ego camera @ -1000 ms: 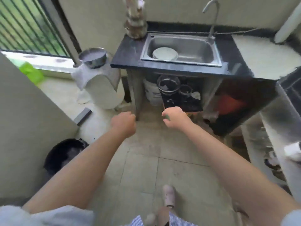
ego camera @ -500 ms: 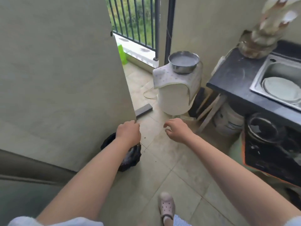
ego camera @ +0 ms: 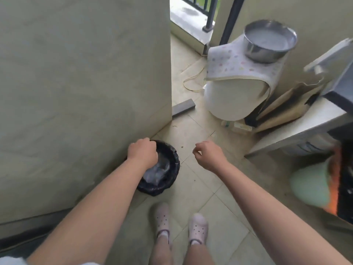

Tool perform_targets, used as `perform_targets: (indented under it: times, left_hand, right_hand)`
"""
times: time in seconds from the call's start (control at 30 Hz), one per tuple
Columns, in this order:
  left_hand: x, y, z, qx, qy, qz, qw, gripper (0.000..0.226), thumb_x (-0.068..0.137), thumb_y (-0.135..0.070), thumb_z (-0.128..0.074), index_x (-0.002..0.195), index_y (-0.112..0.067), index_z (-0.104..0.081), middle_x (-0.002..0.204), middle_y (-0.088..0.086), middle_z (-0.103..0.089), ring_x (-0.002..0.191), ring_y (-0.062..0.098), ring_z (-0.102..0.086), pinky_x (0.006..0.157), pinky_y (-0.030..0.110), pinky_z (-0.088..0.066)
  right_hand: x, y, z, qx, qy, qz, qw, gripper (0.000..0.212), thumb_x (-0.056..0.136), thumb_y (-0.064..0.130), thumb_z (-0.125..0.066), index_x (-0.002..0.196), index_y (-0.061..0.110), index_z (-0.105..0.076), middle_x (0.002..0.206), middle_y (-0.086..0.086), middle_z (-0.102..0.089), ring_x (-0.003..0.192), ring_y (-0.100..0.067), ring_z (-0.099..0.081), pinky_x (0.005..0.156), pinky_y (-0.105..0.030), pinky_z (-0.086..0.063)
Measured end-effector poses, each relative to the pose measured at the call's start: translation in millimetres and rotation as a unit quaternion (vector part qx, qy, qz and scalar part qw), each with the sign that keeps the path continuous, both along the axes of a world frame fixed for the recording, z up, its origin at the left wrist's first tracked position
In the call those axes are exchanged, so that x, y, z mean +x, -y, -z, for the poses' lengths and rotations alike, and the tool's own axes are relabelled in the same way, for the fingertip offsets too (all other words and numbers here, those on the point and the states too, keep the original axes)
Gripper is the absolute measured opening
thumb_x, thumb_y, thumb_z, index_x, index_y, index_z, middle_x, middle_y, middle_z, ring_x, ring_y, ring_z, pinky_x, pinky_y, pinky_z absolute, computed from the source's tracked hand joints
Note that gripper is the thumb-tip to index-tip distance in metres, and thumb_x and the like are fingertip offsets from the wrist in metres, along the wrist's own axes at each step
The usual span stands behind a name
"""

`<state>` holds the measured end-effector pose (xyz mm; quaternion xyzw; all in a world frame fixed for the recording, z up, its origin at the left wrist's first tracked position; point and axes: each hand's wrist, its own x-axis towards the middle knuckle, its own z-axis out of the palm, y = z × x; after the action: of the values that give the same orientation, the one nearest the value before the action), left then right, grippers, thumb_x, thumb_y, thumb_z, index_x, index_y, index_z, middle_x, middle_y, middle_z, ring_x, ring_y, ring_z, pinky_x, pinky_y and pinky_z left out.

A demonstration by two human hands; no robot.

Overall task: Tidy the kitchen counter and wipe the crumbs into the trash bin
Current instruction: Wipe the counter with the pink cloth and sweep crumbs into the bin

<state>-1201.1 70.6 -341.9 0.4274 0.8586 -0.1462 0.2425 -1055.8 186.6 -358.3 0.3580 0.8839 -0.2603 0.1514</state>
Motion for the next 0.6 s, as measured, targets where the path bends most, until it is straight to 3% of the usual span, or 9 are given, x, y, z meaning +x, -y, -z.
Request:
perform_targets:
  times: [0.17, 0.4, 0.5, 0.6]
  left_hand:
    - [-24, 9, 103, -0.063, 0.031, -0.015, 0.997, 0.032, 0.096, -0.017, -0.039, 0.123, -0.009, -0.051, 0.129, 0.008, -0.049, 0.121, 0.026, -0.047, 0.092, 0.036, -0.041]
    - [-42, 43, 246, -0.107, 0.044, -0.059, 0.992, 0.032, 0.095, -0.017, -0.039, 0.125, -0.009, -0.048, 0.127, 0.008, -0.048, 0.120, 0.027, -0.046, 0.089, 0.036, -0.042]
    - [-38, 69, 299, -0.133, 0.088, -0.130, 0.979, 0.042, 0.096, -0.020, -0.039, 0.136, -0.010, -0.036, 0.140, 0.011, -0.036, 0.128, 0.030, -0.039, 0.094, 0.038, -0.042]
    - [-30, 90, 336, -0.138, 0.147, -0.232, 0.952, 0.061, 0.096, -0.022, -0.042, 0.150, -0.013, -0.013, 0.156, 0.014, -0.010, 0.140, 0.033, -0.024, 0.109, 0.038, -0.031]
  right_hand:
    - [-10, 12, 112, -0.098, 0.050, 0.063, 0.992, 0.030, 0.091, 0.016, -0.046, 0.114, 0.012, -0.064, 0.124, -0.006, -0.062, 0.121, -0.026, -0.050, 0.100, -0.035, -0.040]
    - [-12, 49, 263, -0.138, 0.174, 0.005, 0.975, 0.043, 0.093, 0.024, -0.044, 0.134, 0.014, -0.045, 0.137, -0.006, -0.050, 0.128, -0.025, -0.042, 0.101, -0.037, -0.040]
    - [-16, 71, 316, -0.210, 0.175, 0.105, 0.956, 0.051, 0.092, 0.027, -0.049, 0.137, 0.006, -0.036, 0.137, -0.013, -0.048, 0.127, -0.029, -0.044, 0.097, -0.034, -0.040]
    - [-26, 88, 356, -0.317, 0.114, 0.308, 0.890, 0.062, 0.089, 0.029, -0.057, 0.137, 0.001, -0.031, 0.130, -0.016, -0.050, 0.121, -0.031, -0.047, 0.092, -0.035, -0.042]
